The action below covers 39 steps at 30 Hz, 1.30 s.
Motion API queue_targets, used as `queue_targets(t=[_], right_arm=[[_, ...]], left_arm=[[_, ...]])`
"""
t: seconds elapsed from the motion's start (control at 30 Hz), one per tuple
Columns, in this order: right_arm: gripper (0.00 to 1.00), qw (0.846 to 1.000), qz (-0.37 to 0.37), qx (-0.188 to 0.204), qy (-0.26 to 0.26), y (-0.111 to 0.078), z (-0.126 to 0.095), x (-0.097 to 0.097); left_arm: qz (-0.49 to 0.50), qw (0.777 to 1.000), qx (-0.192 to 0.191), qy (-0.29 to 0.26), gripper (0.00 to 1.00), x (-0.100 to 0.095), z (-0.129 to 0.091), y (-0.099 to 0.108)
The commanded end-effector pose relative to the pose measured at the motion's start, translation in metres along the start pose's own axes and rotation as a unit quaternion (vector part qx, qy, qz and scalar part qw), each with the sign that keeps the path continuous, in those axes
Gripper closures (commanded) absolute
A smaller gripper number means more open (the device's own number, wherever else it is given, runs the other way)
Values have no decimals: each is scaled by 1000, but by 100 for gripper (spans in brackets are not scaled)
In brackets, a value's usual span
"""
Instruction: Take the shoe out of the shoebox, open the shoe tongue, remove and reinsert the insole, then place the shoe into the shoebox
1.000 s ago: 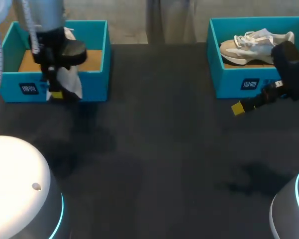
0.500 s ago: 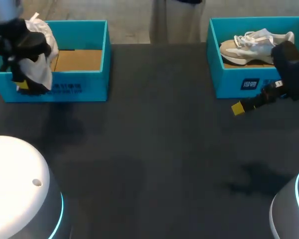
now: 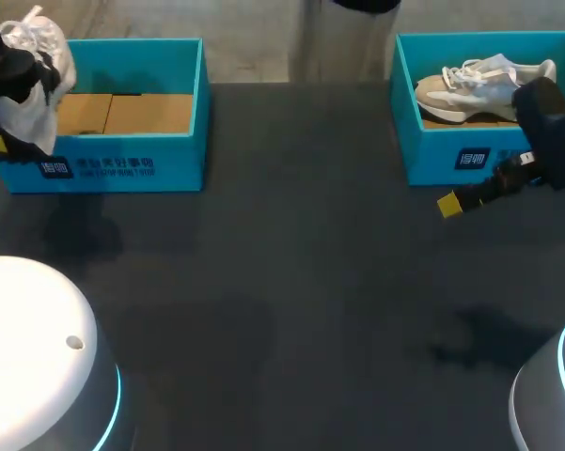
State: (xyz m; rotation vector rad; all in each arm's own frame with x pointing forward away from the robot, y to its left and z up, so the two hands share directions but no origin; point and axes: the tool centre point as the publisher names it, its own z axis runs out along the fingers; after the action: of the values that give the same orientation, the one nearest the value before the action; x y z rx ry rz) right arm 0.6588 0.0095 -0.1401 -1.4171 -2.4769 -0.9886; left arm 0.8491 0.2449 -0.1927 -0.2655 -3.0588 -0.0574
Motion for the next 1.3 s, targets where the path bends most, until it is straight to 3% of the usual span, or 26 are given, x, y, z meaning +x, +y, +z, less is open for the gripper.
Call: queue_targets(t=[0.03,0.53,0.77,1.3], right_arm=[[0,1000,1,3,-1,3,2,0],[0,1000,1,3,-1,3,2,0],[0,1000,1,3,-1,3,2,0],[0,1000,1,3,-1,3,2,0]], left_arm=[[-8,1000,4,18,100,-30,3,18],[-63,998,4,16,100,-99,6,67],[-74,997,12,24,100,-113,10,75],[-79,996,17,27,100,-114,11,75]])
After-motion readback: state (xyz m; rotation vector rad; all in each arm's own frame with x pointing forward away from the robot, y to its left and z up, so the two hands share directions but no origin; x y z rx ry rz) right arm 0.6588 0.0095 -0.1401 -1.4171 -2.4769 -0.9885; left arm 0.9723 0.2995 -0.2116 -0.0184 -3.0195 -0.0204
